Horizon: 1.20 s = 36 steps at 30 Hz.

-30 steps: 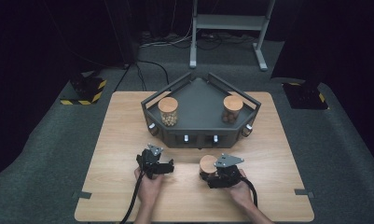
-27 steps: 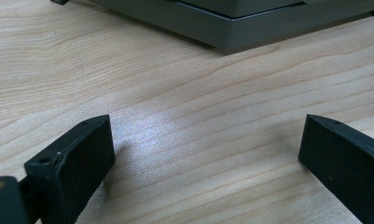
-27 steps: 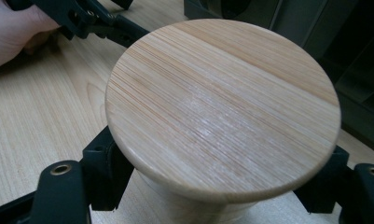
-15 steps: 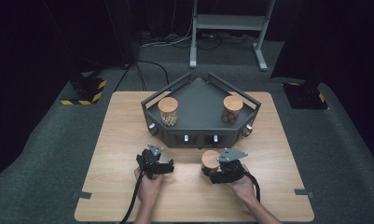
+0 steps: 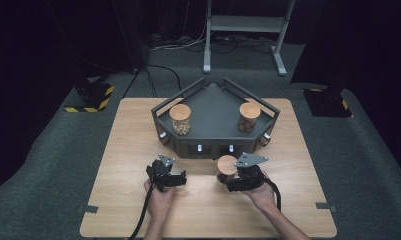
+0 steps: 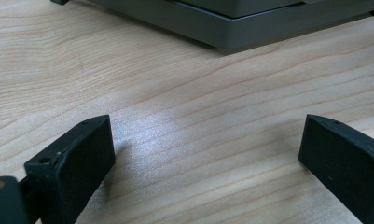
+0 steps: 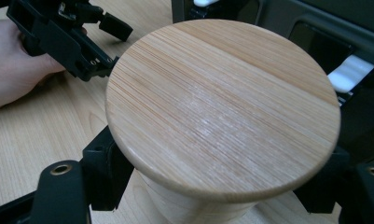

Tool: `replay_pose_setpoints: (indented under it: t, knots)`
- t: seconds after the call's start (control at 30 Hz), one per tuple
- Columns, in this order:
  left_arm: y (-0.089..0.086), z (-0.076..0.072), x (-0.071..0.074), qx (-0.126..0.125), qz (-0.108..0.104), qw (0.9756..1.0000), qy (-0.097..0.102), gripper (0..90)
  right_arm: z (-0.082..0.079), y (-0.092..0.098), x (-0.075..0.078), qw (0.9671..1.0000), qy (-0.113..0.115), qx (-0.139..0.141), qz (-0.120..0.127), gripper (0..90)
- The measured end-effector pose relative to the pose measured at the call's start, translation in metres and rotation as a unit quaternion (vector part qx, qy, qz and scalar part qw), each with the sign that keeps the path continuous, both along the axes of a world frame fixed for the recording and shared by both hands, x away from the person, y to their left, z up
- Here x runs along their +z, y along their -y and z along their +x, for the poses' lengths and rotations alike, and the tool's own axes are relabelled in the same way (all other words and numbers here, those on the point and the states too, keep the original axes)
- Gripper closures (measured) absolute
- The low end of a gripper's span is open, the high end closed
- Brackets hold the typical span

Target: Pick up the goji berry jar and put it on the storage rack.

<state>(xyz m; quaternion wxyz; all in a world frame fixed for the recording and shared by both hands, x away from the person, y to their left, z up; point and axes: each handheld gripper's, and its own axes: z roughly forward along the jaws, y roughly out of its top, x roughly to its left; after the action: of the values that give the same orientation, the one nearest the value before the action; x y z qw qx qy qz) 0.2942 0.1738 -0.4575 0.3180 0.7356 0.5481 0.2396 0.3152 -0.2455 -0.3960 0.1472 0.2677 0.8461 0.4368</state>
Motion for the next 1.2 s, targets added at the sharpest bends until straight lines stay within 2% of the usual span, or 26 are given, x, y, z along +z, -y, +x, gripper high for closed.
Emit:
replay_pose_setpoints:
  t: [0.57,0.87,1.2]
  knots:
    - [0.000,0.000,0.000,0.000,0.000,1.0000,0.000,3.4,0.010,-0.007,0.032,1.0000,0.004,-0.005,0.005,25.4]
    - [0.000,0.000,0.000,0.000,0.000,1.0000,0.000,3.4,0.021,-0.008,0.051,0.9998,-0.003,-0.005,0.021,25.4]
    - [0.000,0.000,0.000,0.000,0.000,1.0000,0.000,3.4,0.029,-0.014,0.072,0.9999,0.005,-0.006,0.014,25.4]
